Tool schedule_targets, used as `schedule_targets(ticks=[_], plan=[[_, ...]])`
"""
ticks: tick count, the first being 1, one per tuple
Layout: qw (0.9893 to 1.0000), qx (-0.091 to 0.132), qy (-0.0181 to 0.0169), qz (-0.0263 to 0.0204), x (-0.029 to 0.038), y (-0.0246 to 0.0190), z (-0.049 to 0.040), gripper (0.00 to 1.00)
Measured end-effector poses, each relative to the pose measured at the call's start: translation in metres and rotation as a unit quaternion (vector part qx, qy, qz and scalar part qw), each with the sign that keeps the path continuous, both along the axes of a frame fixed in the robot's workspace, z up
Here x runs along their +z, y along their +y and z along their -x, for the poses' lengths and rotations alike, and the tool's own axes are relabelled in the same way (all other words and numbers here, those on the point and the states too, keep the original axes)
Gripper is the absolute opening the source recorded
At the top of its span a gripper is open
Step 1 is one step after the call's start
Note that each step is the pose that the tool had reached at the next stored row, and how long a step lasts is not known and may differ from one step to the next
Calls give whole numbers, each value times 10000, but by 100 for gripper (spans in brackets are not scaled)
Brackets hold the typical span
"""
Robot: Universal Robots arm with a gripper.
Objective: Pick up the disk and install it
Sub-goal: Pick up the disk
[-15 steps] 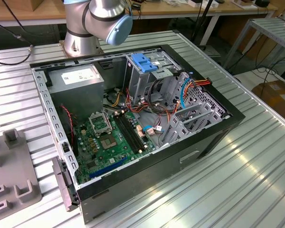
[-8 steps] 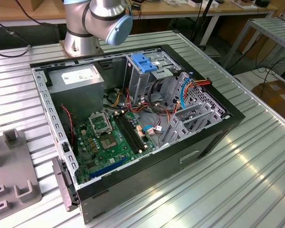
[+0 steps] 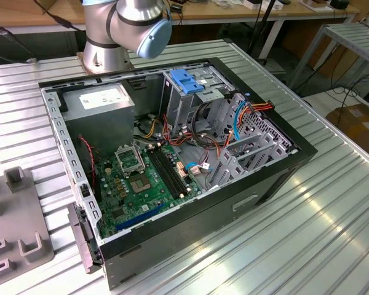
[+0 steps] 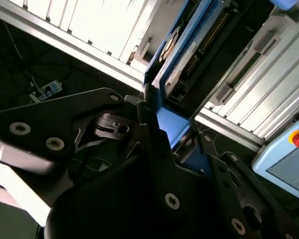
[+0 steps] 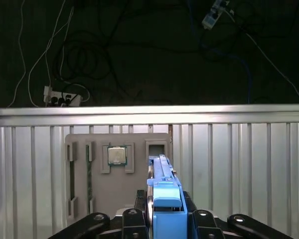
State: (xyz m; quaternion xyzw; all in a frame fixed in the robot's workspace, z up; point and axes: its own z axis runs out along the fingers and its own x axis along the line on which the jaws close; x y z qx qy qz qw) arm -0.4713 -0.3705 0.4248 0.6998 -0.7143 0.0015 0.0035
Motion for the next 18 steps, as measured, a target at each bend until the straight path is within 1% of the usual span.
schedule_targets(ticks=[1,3,6,8,10,12,14,15,18], plan=[[10000,0,0,1,70,0,0,37],[10000,0,-8,0,254,0,0,37],[10000,0,-14,0,471,0,0,37],[10000,0,-18,1,631,0,-1,37],[10000,0,-21,1,713,0,-1,37],[10000,0,-25,0,819,0,-1,37],[10000,0,-27,1,892,0,-2,37],[10000,0,-28,1,905,0,-2,37],[10000,0,-29,0,905,0,-16,37]])
